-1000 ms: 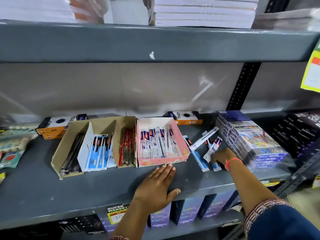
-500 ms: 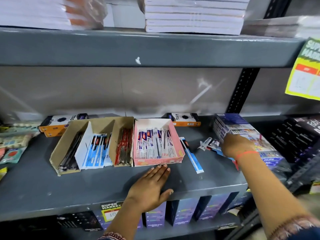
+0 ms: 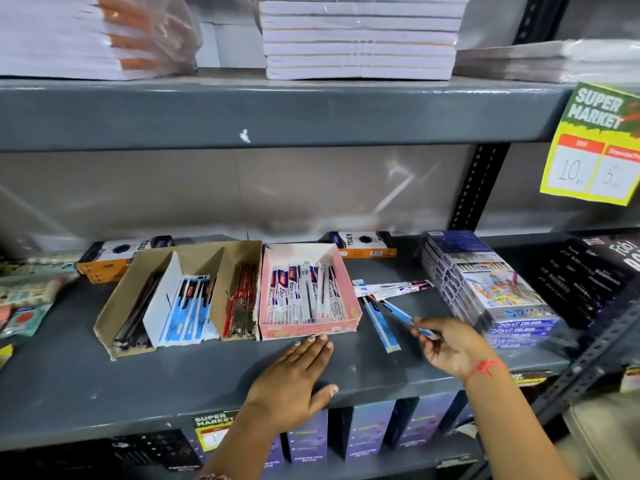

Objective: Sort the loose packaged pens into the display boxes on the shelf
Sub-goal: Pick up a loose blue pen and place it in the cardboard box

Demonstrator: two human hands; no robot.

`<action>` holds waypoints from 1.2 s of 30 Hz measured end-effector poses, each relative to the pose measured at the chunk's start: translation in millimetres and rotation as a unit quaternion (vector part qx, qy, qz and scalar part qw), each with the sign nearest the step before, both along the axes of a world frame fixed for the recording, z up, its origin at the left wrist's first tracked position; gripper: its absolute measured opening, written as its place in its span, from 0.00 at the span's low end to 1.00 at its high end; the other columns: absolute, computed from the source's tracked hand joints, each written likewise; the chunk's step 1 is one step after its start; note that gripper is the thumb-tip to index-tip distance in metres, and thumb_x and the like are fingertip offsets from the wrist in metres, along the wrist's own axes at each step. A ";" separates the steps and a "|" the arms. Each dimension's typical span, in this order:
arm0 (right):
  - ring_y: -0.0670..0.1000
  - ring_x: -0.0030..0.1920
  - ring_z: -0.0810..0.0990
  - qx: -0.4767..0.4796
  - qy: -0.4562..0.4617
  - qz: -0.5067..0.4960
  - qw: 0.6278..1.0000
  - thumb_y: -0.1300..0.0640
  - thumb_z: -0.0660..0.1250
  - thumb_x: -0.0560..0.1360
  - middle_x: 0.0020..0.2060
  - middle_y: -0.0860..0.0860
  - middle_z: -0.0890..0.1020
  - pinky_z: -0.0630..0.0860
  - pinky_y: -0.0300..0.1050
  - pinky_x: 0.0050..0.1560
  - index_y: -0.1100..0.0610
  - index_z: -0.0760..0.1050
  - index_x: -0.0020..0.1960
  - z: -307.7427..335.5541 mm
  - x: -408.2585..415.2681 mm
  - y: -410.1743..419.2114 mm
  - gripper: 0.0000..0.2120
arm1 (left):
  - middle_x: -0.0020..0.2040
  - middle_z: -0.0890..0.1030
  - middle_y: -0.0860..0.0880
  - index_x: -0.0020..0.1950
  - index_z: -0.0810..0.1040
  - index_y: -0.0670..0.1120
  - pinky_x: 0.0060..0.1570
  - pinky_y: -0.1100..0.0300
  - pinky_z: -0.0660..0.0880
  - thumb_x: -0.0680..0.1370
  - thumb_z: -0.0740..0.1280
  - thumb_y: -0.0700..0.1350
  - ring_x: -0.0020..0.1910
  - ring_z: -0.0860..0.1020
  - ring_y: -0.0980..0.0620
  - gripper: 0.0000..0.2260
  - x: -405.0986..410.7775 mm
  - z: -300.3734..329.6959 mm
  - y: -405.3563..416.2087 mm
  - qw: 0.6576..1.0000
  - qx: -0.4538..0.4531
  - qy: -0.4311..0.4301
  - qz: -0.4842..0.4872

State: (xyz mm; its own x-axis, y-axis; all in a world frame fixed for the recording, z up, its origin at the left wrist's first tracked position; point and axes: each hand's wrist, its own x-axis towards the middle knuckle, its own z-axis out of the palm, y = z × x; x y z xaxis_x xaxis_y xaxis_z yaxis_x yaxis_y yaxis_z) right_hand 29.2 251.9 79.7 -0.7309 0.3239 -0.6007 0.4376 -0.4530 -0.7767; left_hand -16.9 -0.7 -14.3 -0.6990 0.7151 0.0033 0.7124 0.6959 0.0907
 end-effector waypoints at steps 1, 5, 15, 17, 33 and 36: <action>0.42 0.12 0.69 0.036 -0.004 0.016 0.999 0.67 0.62 0.75 0.19 0.55 0.77 0.63 0.25 0.15 0.64 0.74 0.34 1.9 2.0 -2.2 0.11 | 0.76 0.41 0.53 0.74 0.40 0.51 0.68 0.53 0.28 0.73 0.38 0.65 0.71 0.33 0.56 0.33 0.1 0.0 0.0 1.000 -0.001 0.000 0.002; 0.52 0.24 0.70 0.434 -0.074 0.125 0.889 0.67 0.65 0.71 0.28 0.60 0.73 0.61 0.37 0.23 0.73 0.77 0.35 10.3 9.7 -0.8 0.09 | 0.76 0.41 0.53 0.74 0.41 0.51 0.67 0.52 0.27 0.73 0.37 0.66 0.70 0.33 0.56 0.33 0.1 0.4 -0.1 1.000 -0.003 0.003 0.000; 0.49 0.32 0.72 0.418 0.115 0.042 0.900 0.66 0.68 0.72 0.29 0.55 0.78 0.68 0.35 0.29 0.58 0.80 0.35 69.6 42.3 -17.1 0.08 | 0.77 0.47 0.51 0.75 0.44 0.49 0.67 0.56 0.29 0.73 0.39 0.66 0.75 0.43 0.55 0.34 1.6 7.0 1.7 1.000 0.006 0.005 0.002; 0.45 0.29 0.75 0.267 0.177 0.017 0.947 0.70 0.66 0.72 0.26 0.49 0.81 0.69 0.28 0.26 0.59 0.80 0.37 65.9 40.4 -37.9 0.09 | 0.77 0.50 0.51 0.75 0.47 0.48 0.70 0.54 0.33 0.74 0.41 0.66 0.75 0.47 0.54 0.34 2.5 11.3 0.8 1.000 0.017 0.003 0.013; 0.40 0.23 0.80 -0.105 0.221 -0.062 0.968 0.68 0.67 0.71 0.25 0.48 0.85 0.70 0.28 0.20 0.56 0.80 0.31 20.8 21.5 -115.9 0.13 | 0.77 0.44 0.49 0.74 0.40 0.48 0.71 0.61 0.36 0.79 0.46 0.61 0.75 0.42 0.53 0.30 0.1 4.4 -1.1 1.000 0.003 -0.024 -0.004; 0.39 0.23 0.79 -0.112 0.226 -0.060 0.966 0.68 0.67 0.71 0.25 0.47 0.84 0.70 0.29 0.20 0.56 0.79 0.34 22.3 21.1 -118.9 0.11 | 0.77 0.43 0.50 0.74 0.39 0.48 0.71 0.61 0.37 0.79 0.45 0.61 0.75 0.41 0.54 0.30 -0.8 3.2 0.9 0.999 -0.012 -0.035 -0.002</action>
